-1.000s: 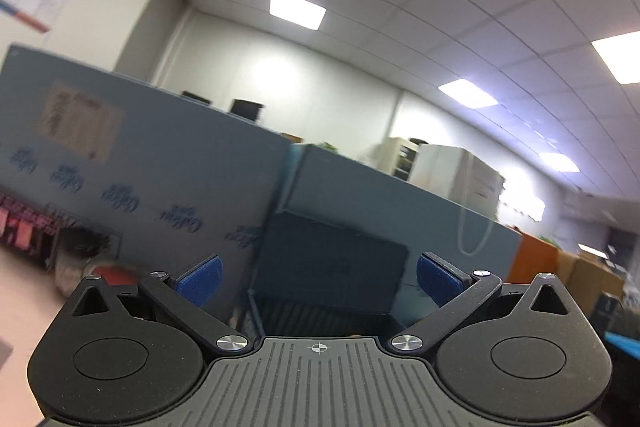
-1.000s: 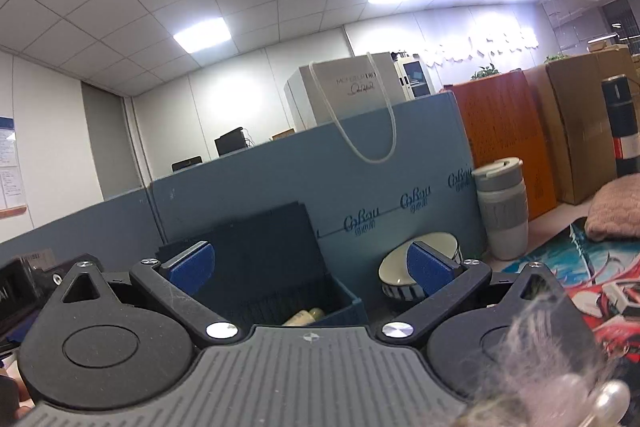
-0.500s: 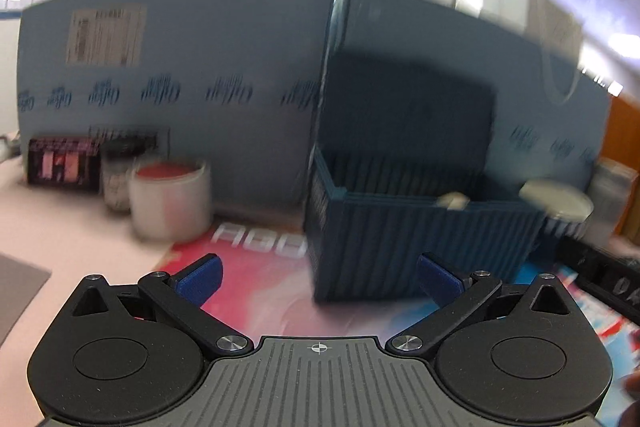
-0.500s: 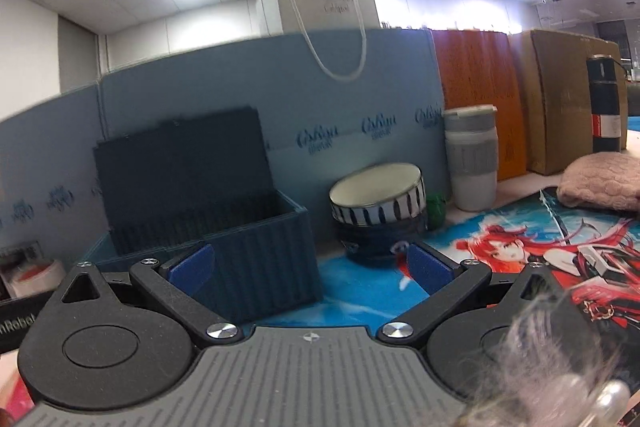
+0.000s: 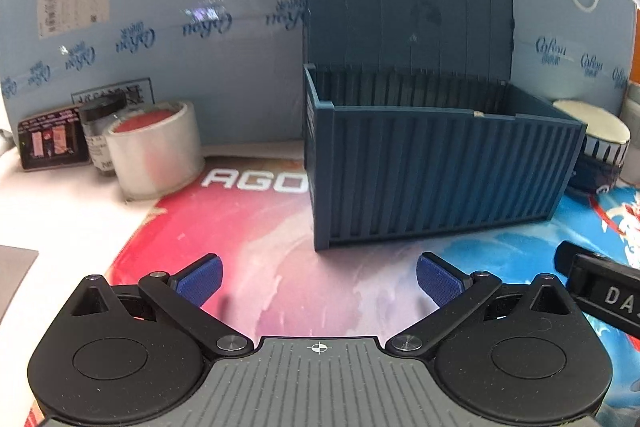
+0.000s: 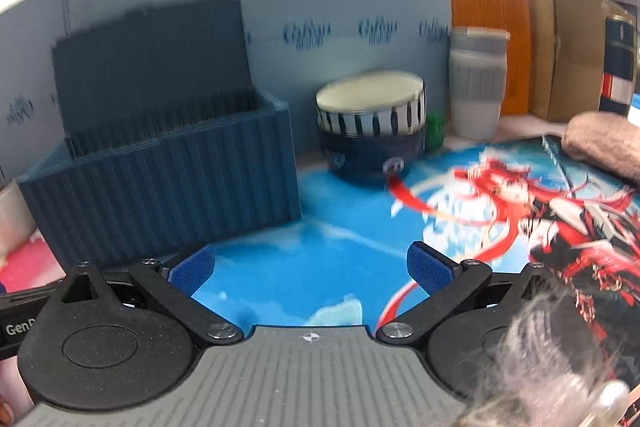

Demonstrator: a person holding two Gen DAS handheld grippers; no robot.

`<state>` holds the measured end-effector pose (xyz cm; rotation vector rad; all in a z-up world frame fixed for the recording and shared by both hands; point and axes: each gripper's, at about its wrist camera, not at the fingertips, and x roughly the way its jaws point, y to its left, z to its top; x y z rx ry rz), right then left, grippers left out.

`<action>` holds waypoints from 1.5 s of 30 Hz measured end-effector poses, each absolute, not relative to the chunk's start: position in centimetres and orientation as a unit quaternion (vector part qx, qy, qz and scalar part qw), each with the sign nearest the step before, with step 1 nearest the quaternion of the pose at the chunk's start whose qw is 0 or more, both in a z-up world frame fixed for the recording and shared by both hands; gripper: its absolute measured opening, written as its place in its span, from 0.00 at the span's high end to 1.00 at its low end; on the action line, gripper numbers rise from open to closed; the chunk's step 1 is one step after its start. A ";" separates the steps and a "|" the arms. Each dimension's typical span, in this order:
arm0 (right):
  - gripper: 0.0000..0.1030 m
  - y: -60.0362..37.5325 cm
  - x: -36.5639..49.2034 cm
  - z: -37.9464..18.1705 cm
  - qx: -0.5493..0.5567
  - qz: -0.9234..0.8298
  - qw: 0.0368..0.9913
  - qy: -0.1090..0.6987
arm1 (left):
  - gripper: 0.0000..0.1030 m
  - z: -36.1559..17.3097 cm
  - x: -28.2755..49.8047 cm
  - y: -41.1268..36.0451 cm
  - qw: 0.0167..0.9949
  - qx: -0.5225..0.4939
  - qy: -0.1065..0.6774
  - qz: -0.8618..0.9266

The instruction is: Organize rigid objects

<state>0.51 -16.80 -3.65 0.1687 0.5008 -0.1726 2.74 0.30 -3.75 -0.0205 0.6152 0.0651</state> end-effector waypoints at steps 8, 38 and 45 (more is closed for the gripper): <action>0.00 -17.2 1.6 -4.7 0.093 -0.084 0.949 0.291 | 0.00 -4.7 3.7 -0.2 0.942 0.000 0.334 0.034; 0.00 -16.9 2.1 -5.0 0.075 -0.096 0.943 0.309 | 0.00 -4.7 3.9 -0.1 0.941 -0.003 0.337 0.036; 0.00 -16.8 2.2 -5.1 0.067 -0.099 0.942 0.313 | 0.00 -4.7 3.9 -0.1 0.941 -0.003 0.337 0.037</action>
